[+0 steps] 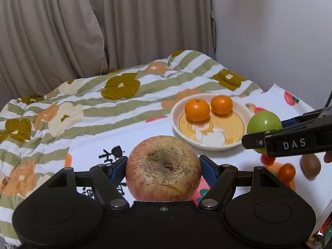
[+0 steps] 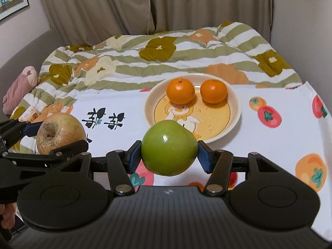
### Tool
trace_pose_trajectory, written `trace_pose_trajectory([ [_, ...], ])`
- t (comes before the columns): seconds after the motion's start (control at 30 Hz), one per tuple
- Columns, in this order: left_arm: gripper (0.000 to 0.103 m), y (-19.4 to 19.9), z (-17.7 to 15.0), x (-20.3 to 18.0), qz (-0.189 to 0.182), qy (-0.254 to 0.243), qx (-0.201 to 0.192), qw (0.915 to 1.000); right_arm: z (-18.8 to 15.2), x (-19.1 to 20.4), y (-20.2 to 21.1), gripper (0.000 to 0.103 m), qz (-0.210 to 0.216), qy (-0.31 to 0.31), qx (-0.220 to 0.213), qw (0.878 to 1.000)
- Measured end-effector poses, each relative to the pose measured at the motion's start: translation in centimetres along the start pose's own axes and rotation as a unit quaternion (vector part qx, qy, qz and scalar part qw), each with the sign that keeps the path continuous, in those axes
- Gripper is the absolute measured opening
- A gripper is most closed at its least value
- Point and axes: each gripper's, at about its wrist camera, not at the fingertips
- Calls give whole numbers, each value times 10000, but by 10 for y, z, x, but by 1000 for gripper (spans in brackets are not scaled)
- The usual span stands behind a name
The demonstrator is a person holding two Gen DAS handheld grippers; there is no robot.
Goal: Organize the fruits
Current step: 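Carry the red and green apples into the duck bowl and release them with both grippers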
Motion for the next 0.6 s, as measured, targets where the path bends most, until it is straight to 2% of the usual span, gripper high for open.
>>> trace_pose_trajectory([
  [0.27,77,2,30,-19,147,195,-88,9997,27,-24,13,71,93,159,-125,9998],
  [0.6,77,-28,63,-52,199,310,-65,9993,60,-78,5,71,118,344,-137,9992],
])
Point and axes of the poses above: each gripper's, at about its wrist camera, not at the fingertips, and y roughly against the way its jaws point, x to its left, z to its top, and after that the axes turned 8 degrees about z, right-handed
